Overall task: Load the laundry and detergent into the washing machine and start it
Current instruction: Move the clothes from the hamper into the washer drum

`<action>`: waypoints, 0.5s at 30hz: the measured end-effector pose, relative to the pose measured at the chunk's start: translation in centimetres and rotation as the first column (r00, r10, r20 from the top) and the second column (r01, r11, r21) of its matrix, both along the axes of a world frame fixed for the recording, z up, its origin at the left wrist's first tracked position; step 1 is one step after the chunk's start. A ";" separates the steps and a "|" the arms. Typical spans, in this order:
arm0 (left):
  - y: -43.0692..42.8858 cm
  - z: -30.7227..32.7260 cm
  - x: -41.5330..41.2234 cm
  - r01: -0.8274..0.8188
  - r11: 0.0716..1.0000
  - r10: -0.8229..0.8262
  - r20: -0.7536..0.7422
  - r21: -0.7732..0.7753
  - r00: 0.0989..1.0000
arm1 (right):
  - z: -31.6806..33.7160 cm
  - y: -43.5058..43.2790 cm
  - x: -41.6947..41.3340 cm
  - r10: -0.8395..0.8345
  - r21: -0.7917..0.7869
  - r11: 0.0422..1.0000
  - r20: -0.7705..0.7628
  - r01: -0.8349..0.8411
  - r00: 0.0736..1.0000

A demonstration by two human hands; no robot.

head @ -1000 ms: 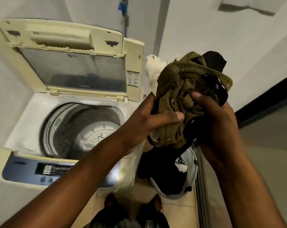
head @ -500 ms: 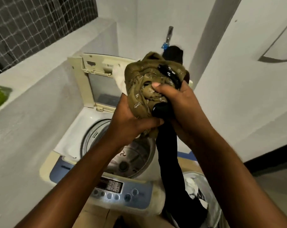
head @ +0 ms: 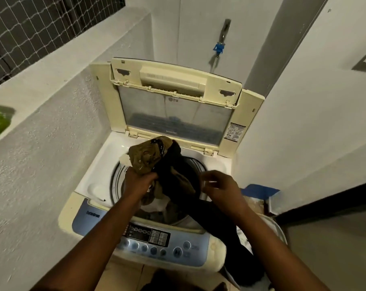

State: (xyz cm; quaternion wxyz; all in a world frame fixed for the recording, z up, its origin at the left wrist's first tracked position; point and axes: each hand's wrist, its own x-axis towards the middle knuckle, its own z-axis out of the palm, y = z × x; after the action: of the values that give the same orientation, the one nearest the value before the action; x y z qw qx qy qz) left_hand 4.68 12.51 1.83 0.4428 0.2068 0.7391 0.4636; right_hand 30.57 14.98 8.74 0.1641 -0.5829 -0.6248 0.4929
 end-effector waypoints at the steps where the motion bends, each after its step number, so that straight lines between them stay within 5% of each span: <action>1: 0.1 -0.8 -0.3 -0.003 1.000 0.003 -0.001 -0.028 1.000 | -2.0 -0.9 1.7 -0.045 0.057 0.998 0.126 0.038 0.991; 6: 0.6 -5.1 -0.4 0.060 0.991 -0.065 -0.038 -0.122 0.997 | -10.0 -6.0 8.5 -0.145 -0.046 0.983 0.392 0.177 0.908; 10: 0.2 -7.7 0.0 0.124 0.981 -0.128 -0.023 -0.146 0.991 | -15.2 -7.9 10.0 0.012 -0.192 0.979 0.380 0.067 0.925; 15: -0.8 -8.1 0.5 0.169 0.967 -0.184 -0.065 -0.191 0.981 | -15.8 -7.1 9.5 -0.116 -0.141 0.972 0.405 0.187 0.907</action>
State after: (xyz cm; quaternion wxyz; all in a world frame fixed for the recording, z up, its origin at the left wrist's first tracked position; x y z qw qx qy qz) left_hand 5.17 11.75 -6.27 0.4687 0.2489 0.7751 0.3431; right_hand 40.06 7.87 -7.10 0.0208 -0.7291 -0.5515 0.4048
